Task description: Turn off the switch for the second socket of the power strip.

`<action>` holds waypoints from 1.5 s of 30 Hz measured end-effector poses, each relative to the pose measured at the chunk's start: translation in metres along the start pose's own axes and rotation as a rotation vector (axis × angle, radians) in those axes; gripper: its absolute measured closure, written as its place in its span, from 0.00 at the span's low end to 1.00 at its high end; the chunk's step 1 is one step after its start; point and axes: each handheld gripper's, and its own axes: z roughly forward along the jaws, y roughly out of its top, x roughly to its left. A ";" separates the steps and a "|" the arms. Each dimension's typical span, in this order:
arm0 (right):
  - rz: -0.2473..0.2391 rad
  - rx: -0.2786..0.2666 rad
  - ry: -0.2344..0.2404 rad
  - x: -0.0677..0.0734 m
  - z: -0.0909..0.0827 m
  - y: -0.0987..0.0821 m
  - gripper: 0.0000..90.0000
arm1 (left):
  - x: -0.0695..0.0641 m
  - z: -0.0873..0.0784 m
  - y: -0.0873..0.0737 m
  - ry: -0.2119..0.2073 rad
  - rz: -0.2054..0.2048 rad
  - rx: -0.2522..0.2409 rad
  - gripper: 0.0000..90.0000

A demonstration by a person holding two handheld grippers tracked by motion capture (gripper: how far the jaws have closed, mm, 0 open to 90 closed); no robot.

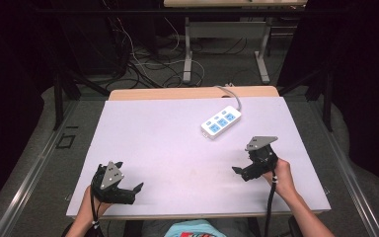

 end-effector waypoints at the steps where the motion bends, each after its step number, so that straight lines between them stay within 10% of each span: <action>1: 0.002 0.007 0.009 -0.002 0.001 0.001 0.01 | 0.000 0.000 0.000 0.003 0.003 0.000 0.02; 45: 0.111 0.035 -0.001 -0.061 0.043 0.018 0.01 | -0.003 0.000 0.000 0.011 0.035 0.025 0.02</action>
